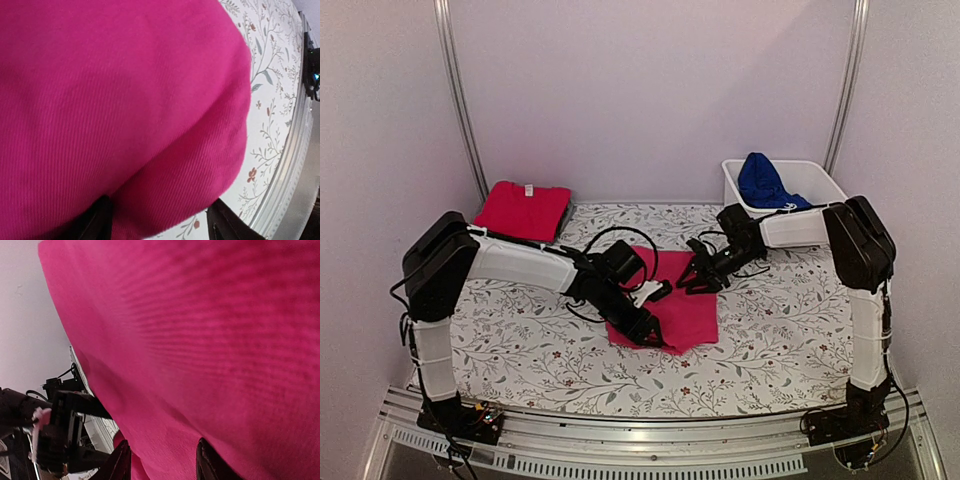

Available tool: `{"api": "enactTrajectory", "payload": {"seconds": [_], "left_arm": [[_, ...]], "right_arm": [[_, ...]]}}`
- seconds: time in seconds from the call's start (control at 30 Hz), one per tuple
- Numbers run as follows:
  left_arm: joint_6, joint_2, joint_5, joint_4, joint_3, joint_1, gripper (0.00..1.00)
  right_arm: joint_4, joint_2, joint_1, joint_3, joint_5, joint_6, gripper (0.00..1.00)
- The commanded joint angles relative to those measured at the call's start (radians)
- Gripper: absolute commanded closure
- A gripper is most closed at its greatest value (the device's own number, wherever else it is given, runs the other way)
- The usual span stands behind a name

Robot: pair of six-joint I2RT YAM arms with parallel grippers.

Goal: Fold and stack the mixed laundry pile
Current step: Smooth out the square-folded trousers at the center of the board.

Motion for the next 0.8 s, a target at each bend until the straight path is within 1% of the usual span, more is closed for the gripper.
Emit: {"api": "enactTrajectory", "payload": {"seconds": [0.0,0.13,0.2,0.27,0.33,0.47,0.57,0.67,0.77], "left_arm": [[0.026,-0.052,-0.183,-0.103,-0.132,0.147,0.37],[0.049,-0.086,-0.199,-0.095,-0.188,0.304,0.37],[0.058,-0.102,-0.193,-0.097,-0.185,0.348,0.36],[0.055,-0.13,-0.173,-0.095,-0.179,0.382,0.33],[0.039,-0.177,-0.107,-0.069,-0.184,0.414,0.31],[0.001,-0.265,0.009,-0.005,-0.177,0.421,0.29],[-0.003,-0.282,0.014,0.001,-0.124,0.417,0.29],[0.007,-0.247,0.003,0.002,-0.05,0.419,0.28],[0.01,-0.16,-0.003,0.005,0.018,0.419,0.28]], "right_arm": [[-0.049,-0.023,-0.002,-0.103,0.068,-0.078,0.56],[-0.029,-0.118,0.034,-0.222,0.029,-0.054,0.56],[-0.055,-0.143,0.076,-0.233,-0.007,-0.063,0.56],[-0.063,-0.171,0.108,-0.235,-0.077,-0.076,0.56],[-0.054,-0.205,0.107,-0.221,-0.121,-0.074,0.56],[-0.056,-0.236,0.054,-0.12,-0.077,-0.052,0.55],[-0.053,-0.22,0.026,-0.038,-0.011,-0.023,0.55],[-0.043,-0.177,0.025,0.018,0.014,0.003,0.56],[-0.028,-0.118,0.025,0.034,0.028,0.022,0.58]]}}
